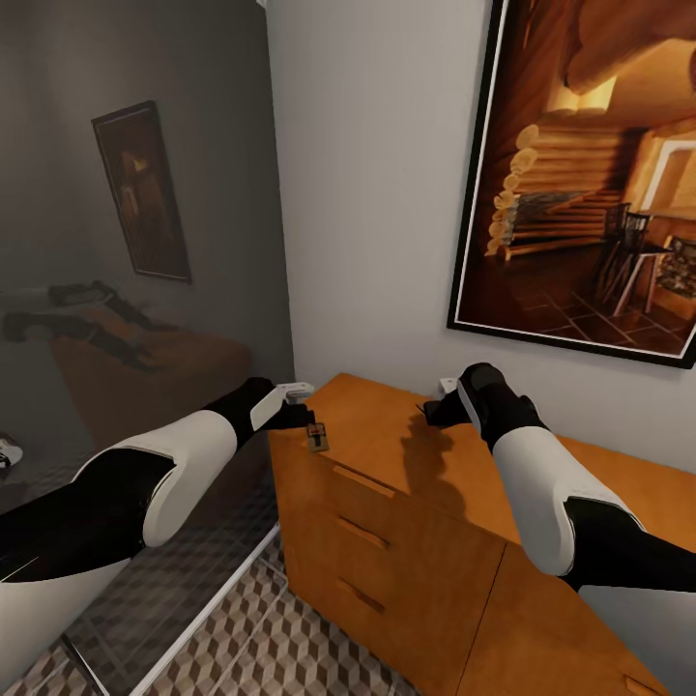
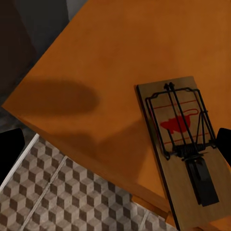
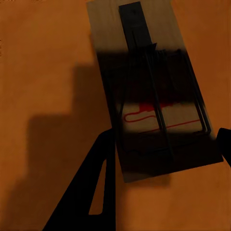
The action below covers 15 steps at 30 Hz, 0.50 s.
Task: Take the four mousetraps from the cabinet in the bathroom and place them on the bathroom floor. Make sure all four end up on the same floor surface, and ensure that at least two of them are either under or directly next to the same bathroom sink.
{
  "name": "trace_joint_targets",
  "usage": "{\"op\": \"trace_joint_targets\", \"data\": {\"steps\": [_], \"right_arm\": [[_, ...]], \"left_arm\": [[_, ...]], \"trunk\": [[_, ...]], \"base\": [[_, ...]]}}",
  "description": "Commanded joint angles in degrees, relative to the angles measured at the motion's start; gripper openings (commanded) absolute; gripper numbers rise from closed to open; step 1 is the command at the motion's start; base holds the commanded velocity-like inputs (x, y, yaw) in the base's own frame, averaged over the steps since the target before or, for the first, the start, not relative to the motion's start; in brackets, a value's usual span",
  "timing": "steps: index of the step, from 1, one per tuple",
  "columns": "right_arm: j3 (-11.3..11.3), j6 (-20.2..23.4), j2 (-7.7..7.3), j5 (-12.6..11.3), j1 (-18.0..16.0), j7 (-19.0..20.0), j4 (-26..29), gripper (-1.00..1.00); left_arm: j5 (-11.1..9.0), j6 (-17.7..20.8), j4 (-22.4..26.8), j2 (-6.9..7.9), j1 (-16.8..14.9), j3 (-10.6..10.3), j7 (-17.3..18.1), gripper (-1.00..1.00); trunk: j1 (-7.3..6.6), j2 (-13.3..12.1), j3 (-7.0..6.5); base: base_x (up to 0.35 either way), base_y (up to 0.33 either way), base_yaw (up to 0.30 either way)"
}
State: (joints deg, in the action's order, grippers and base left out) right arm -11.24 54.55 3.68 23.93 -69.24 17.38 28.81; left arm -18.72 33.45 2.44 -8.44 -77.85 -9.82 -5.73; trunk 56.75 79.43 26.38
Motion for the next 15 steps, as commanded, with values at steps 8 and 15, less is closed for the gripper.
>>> {"op": "trace_joint_targets", "data": {"steps": [8, 15], "right_arm": [[-0.45, 0.12, 0.00, 0.58, -0.04, 0.45, 0.09, -1.00], [-0.45, 0.12, 0.00, 0.59, -0.05, 0.46, 0.07, -1.00]], "left_arm": [[-0.61, 0.30, 0.17, 0.00, -0.02, -0.38, -0.34, 1.00], [-0.62, 0.30, 0.14, 0.00, -0.02, -0.38, -0.34, 1.00]], "trunk": [[0.00, 0.04, 0.07], [0.00, 0.04, 0.07]], "base": [[0.000, 0.000, 0.000], [0.000, 0.000, 0.000]]}}
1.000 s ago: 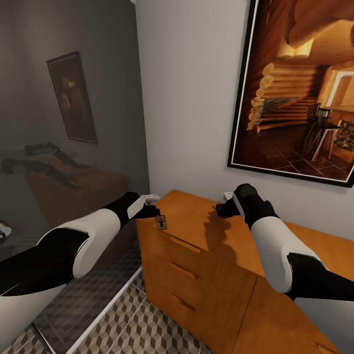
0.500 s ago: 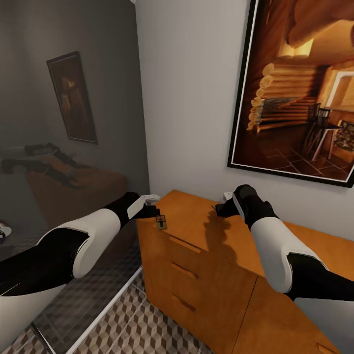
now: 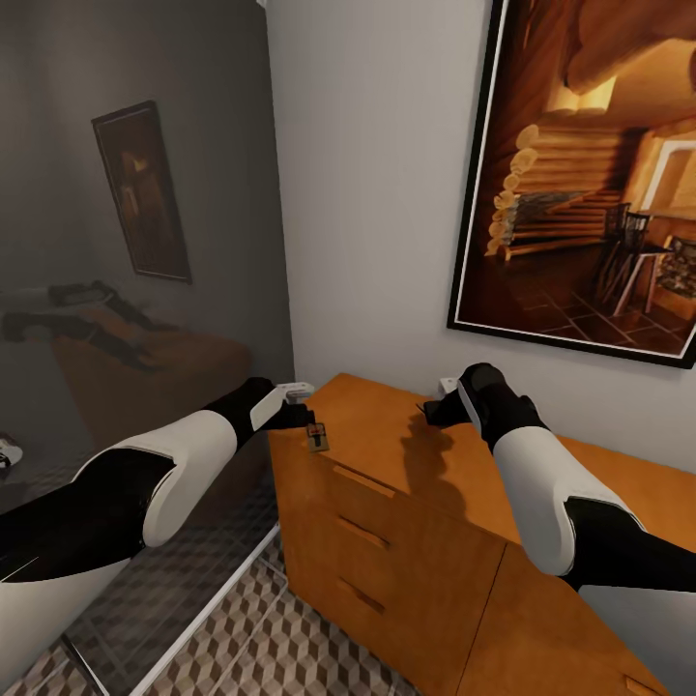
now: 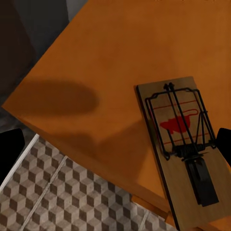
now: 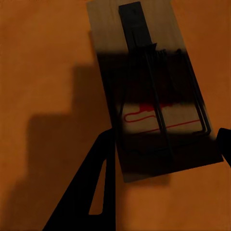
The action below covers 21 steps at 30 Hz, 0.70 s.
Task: Take the four mousetraps from the cabinet in the bathroom and place them on the bathroom floor. Make sure all four end up on the same floor surface, and ensure that at least two of them are either under or directly next to the same bathroom sink.
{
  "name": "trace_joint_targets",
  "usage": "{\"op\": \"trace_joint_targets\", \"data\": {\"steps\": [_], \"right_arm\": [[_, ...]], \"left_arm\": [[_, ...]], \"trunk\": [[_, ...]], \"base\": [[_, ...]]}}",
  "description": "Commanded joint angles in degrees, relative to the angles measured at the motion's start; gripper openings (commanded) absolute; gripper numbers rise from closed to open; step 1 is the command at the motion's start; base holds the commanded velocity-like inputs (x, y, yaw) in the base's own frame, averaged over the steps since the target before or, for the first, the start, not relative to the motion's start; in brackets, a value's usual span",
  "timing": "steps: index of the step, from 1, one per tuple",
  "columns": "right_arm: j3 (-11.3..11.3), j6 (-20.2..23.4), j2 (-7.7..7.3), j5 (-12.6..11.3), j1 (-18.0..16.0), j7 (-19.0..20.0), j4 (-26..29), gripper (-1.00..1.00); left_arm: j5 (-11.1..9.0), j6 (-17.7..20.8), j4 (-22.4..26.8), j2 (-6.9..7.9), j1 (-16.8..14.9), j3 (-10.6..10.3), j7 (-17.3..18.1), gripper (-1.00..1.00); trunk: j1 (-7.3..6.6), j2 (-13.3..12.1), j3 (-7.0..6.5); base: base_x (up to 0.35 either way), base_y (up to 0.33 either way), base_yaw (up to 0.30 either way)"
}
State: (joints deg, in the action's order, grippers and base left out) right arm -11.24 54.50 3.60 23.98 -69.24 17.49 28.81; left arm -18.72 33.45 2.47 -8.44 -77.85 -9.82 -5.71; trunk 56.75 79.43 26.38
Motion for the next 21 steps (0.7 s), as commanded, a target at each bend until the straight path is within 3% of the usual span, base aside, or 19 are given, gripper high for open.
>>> {"op": "trace_joint_targets", "data": {"steps": [1, 21], "right_arm": [[-0.45, 0.17, 0.08, 0.52, -0.03, 0.35, 0.07, -1.00], [-0.45, -0.13, 0.11, 0.51, -0.02, 0.32, 0.02, -1.00]], "left_arm": [[-0.62, 0.30, 0.10, 0.00, -0.02, -0.38, -0.36, 1.00], [-0.56, 0.36, 0.12, 0.00, -0.02, -0.39, -0.27, 1.00]], "trunk": [[0.00, 0.04, 0.07], [0.00, 0.04, 0.07]], "base": [[0.000, 0.000, 0.000], [0.000, 0.000, 0.000]]}}
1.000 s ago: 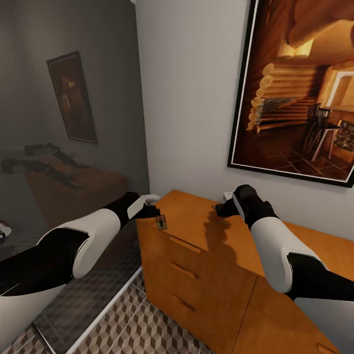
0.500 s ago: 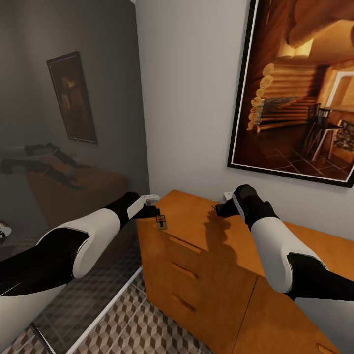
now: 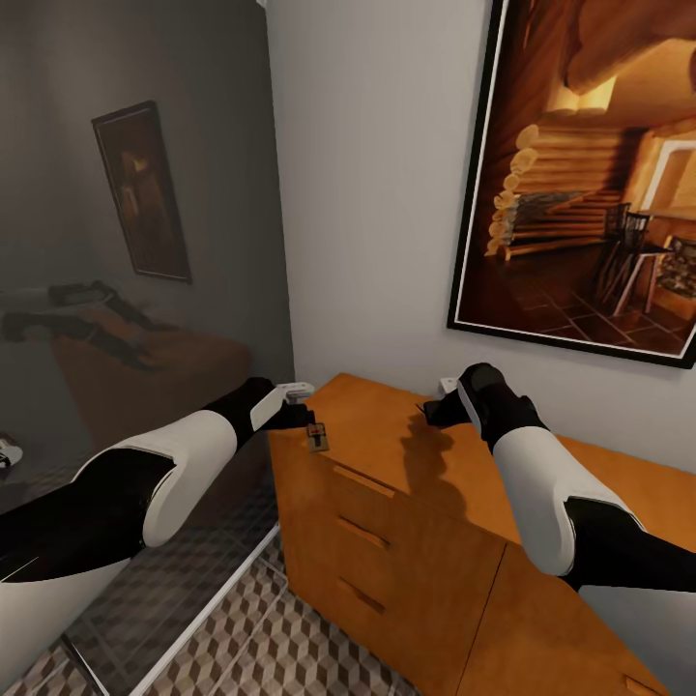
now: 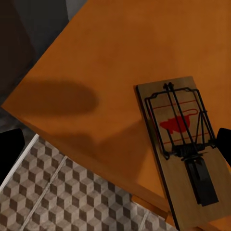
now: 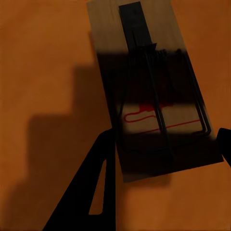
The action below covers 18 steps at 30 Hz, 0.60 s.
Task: Take the four mousetraps from the cabinet in the bathroom and place them on the bathroom floor. Make sure all four end up on the same floor surface, and ensure that at least two of them are either under or directly next to the same bathroom sink.
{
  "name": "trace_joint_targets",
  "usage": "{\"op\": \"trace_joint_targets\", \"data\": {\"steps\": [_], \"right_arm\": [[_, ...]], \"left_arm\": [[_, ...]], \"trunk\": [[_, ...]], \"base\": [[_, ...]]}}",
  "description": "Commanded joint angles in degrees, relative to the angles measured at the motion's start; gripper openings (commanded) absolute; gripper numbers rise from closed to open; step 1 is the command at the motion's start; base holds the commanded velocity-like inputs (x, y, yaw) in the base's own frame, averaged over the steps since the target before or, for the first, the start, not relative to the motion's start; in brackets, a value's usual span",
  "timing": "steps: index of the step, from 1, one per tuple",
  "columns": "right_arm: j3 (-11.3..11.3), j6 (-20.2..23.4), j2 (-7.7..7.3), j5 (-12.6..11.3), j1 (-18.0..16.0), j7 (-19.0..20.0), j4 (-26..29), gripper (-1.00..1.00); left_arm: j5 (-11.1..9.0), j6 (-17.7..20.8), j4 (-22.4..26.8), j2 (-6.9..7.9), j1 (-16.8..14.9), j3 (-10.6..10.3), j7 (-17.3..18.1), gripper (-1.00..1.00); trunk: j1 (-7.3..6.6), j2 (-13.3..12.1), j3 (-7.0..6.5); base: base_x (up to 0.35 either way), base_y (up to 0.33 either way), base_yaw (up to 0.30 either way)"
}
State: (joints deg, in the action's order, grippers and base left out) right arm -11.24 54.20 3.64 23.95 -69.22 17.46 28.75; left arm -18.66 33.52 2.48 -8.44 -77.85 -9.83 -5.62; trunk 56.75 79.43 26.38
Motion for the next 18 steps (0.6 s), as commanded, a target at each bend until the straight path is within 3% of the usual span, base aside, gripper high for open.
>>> {"op": "trace_joint_targets", "data": {"steps": [1, 8, 18], "right_arm": [[-0.45, 0.08, 0.07, 0.53, -0.04, 0.35, 0.08, -1.00], [-0.45, -1.30, 0.12, 0.49, -0.04, 0.38, -0.13, -1.00], [-0.45, -1.46, 0.11, 0.47, -0.04, 0.38, -0.19, -1.00]], "left_arm": [[-0.63, 0.28, 0.10, 0.00, -0.02, -0.37, -0.36, 1.00], [-0.67, 0.31, 0.07, 0.00, -0.02, -0.37, -0.44, 1.00], [-0.65, 0.31, 0.04, 0.00, -0.02, -0.42, -0.44, 1.00]], "trunk": [[0.00, 0.04, 0.07], [0.00, 0.04, 0.07], [0.00, 0.04, 0.07]], "base": [[0.000, 0.000, 0.000], [-0.012, 0.000, 0.000], [-0.197, 0.000, 0.000]]}}
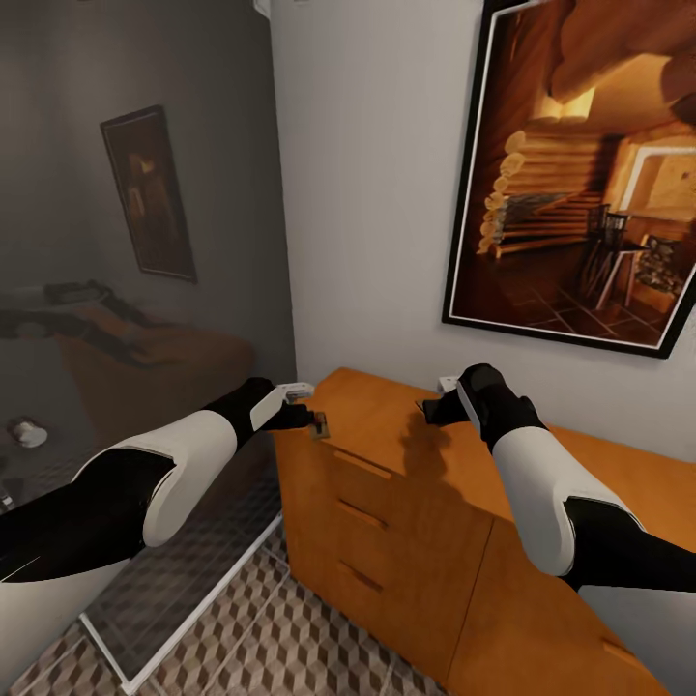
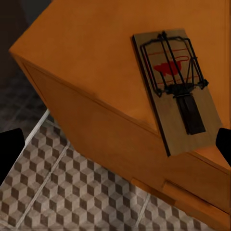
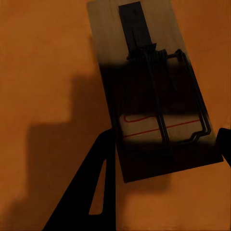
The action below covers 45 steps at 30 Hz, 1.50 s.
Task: Take the four mousetraps from the cabinet in the bathroom and place them on the bathroom floor. Make sure all four end up on the same floor surface, and ensure that at least two of them are either under or directly next to the same bathroom sink.
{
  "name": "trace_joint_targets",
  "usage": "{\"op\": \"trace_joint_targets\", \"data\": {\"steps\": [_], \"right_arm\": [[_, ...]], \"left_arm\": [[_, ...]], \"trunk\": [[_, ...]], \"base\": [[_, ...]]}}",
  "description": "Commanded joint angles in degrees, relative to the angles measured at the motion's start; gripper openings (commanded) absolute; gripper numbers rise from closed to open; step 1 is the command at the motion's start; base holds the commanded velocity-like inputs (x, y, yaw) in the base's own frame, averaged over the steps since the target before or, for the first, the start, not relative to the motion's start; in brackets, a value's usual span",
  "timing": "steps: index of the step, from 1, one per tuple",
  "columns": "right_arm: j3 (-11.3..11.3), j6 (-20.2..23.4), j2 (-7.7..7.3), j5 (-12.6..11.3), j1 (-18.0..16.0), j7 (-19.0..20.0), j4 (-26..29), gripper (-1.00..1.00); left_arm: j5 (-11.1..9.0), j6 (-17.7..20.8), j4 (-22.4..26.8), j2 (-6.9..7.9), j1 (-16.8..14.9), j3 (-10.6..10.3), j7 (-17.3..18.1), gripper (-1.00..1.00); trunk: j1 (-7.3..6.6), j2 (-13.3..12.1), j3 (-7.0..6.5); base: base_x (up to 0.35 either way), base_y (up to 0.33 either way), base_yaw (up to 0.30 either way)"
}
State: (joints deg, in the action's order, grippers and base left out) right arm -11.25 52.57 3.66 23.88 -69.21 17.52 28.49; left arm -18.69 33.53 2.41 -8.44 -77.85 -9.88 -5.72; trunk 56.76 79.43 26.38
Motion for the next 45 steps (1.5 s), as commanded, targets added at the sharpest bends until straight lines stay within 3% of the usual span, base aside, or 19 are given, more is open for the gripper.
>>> {"op": "trace_joint_targets", "data": {"steps": [1, 45], "right_arm": [[-0.44, 0.17, 0.09, 0.54, -0.05, 0.32, 0.06, -1.00], [-0.44, 0.21, -0.14, 0.60, -0.05, 0.33, -0.02, -1.00]], "left_arm": [[-0.61, 0.28, 0.12, 0.01, -0.02, -0.38, -0.34, 1.00], [-0.56, 1.69, 3.01, -0.61, -0.02, -0.05, -0.47, 1.00]], "trunk": [[-0.01, 0.04, 0.07], [-0.01, 0.04, 0.07]], "base": [[-0.070, 0.000, 0.000], [-0.004, 0.000, 0.000]]}}
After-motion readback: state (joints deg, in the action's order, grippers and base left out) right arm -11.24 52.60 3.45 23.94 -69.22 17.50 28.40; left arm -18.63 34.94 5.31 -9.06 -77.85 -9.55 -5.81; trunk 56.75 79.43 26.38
